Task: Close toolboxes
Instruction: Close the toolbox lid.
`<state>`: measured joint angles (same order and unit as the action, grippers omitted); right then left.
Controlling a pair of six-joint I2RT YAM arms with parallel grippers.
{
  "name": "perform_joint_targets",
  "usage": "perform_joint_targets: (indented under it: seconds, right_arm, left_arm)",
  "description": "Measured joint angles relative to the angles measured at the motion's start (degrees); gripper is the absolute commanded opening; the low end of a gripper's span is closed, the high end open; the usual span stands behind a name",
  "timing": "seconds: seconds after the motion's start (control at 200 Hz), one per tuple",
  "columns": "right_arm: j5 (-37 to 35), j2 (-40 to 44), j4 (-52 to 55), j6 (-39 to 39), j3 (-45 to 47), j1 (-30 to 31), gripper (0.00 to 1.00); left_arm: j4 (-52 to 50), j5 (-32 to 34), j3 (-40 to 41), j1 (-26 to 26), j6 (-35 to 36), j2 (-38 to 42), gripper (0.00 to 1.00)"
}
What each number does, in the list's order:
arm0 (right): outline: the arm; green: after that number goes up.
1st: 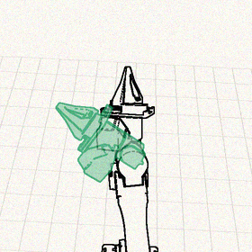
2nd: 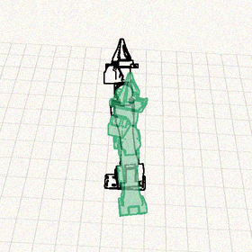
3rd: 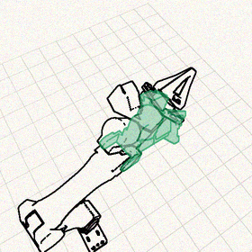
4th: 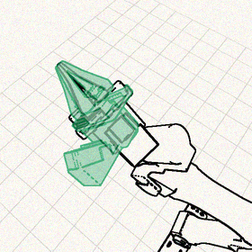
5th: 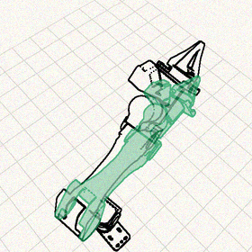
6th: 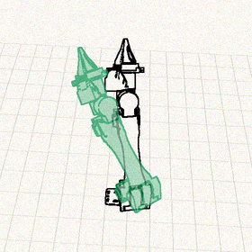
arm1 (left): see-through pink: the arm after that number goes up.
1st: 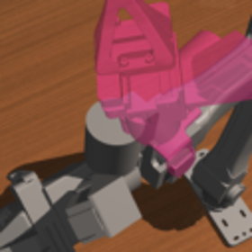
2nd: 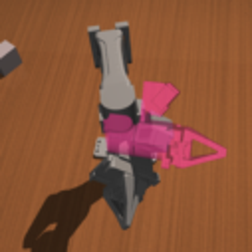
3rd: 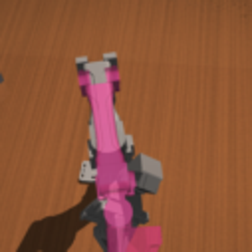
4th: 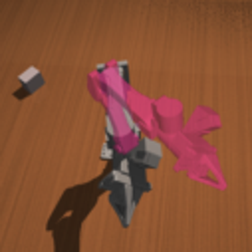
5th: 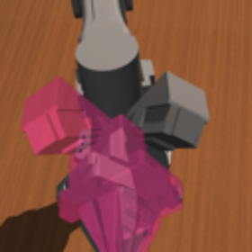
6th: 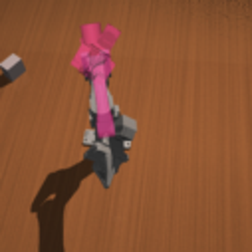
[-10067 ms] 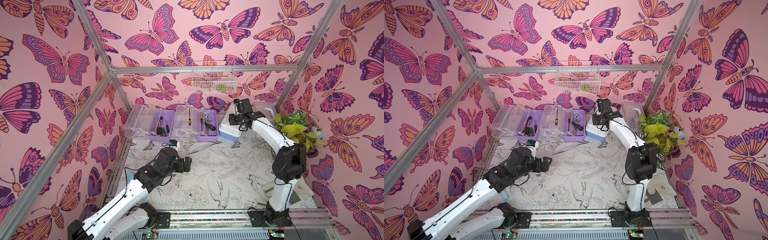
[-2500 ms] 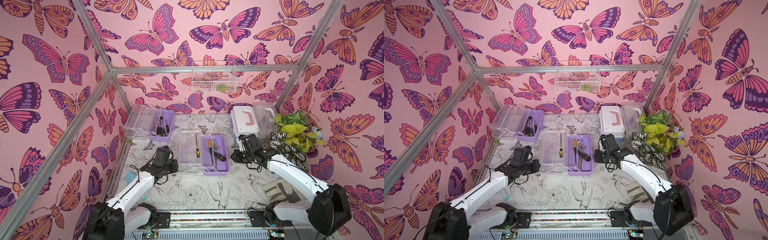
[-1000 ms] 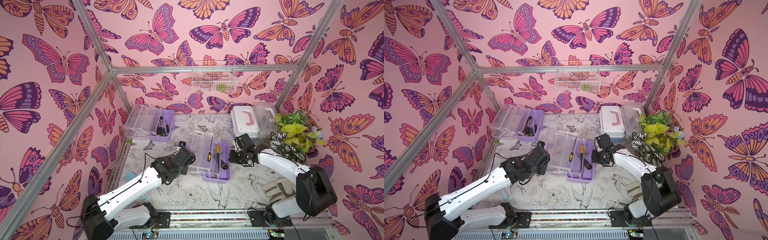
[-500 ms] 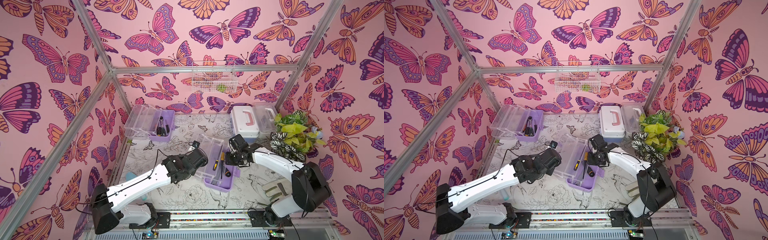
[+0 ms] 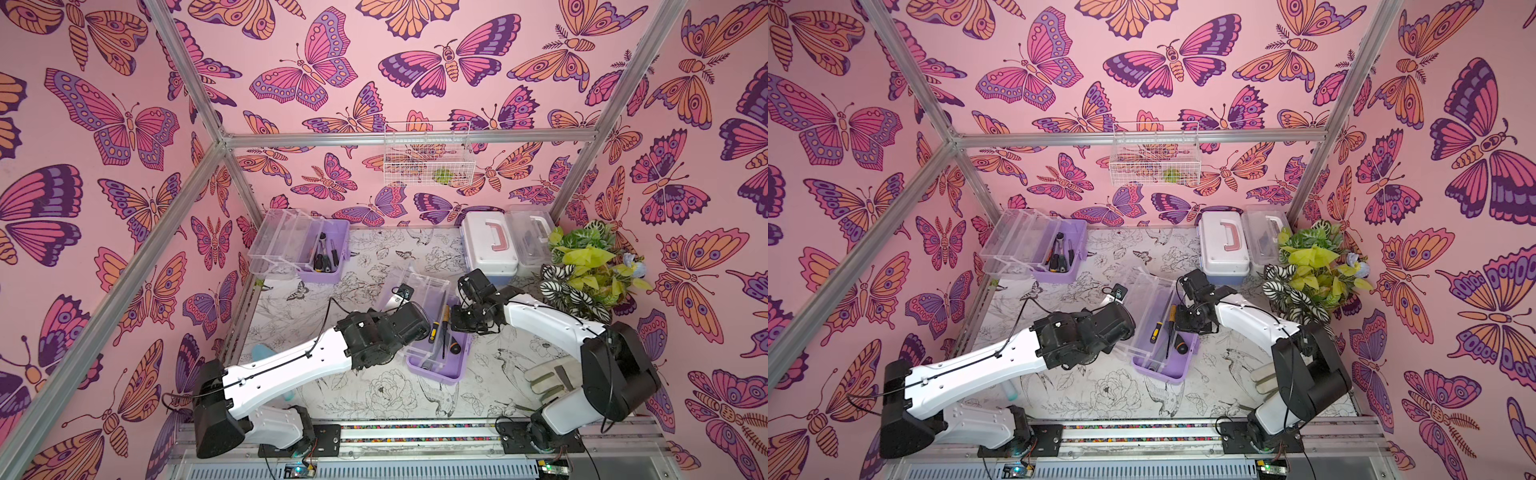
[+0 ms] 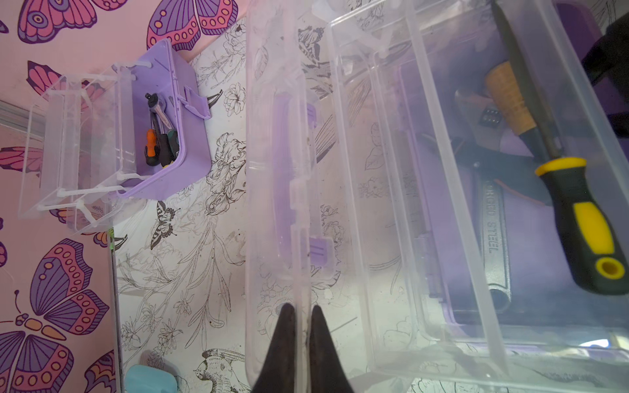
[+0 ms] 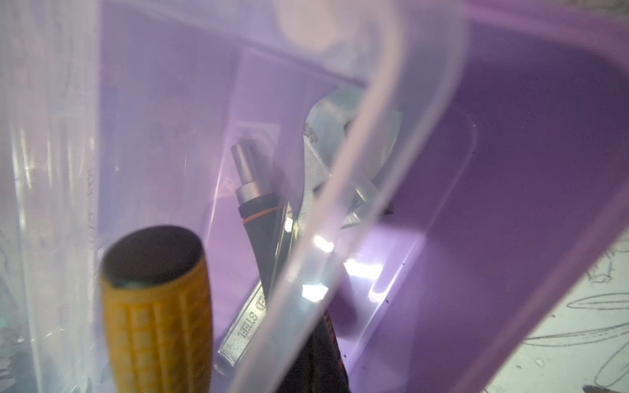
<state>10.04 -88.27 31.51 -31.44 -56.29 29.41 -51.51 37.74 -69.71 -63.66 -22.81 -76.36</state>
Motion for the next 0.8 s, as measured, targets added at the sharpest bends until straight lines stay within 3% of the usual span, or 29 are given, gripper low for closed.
perform_joint_targets:
  seconds: [0.411, 0.586, 0.801]
  right_arm:
    - [-0.2, 14.8, 11.1, 3.6, -0.5, -7.5, 0.2]
    - [-2.9, 18.1, 15.4, 2.8, 0.7, -8.8, 0.38]
    - [-6.1, 18.1, 18.8, 1.5, 3.1, -9.1, 0.4]
  left_arm:
    - [2.2, -1.3, -0.1, -1.9, 0.0, -0.6, 0.0]
    - [2.4, -3.9, -0.1, -2.6, 0.5, -0.7, 0.0]
    - [2.4, -4.6, -0.1, -2.6, 0.8, -0.8, 0.0]
